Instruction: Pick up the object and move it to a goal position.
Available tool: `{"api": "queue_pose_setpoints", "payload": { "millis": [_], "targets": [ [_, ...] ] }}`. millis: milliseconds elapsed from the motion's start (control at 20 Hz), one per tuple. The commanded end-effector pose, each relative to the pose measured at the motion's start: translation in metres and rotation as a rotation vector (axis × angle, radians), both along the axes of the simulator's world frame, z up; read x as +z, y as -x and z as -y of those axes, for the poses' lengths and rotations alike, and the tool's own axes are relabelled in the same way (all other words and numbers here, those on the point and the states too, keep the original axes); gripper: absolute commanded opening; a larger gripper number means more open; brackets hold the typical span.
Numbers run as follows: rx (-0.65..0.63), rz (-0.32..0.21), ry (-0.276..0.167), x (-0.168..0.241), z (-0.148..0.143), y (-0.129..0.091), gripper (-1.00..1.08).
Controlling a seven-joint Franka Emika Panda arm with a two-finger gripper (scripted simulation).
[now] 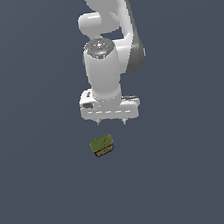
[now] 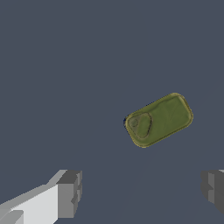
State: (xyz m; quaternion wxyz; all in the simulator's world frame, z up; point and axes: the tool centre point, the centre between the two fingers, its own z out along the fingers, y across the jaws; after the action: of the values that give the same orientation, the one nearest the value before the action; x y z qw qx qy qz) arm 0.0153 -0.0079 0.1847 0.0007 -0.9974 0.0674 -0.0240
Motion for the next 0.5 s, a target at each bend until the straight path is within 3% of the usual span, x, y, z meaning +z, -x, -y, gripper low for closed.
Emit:
{"api": "queue_pose_setpoints", "payload": {
  "millis": [0,450],
  "targets": [
    [-0.058,-0.003,-0.004,-0.004,0.003,-0.002,1.00],
    [-0.327,-0.017,-0.020,-0.022,0.016,-0.011,1.00]
  ]
}}
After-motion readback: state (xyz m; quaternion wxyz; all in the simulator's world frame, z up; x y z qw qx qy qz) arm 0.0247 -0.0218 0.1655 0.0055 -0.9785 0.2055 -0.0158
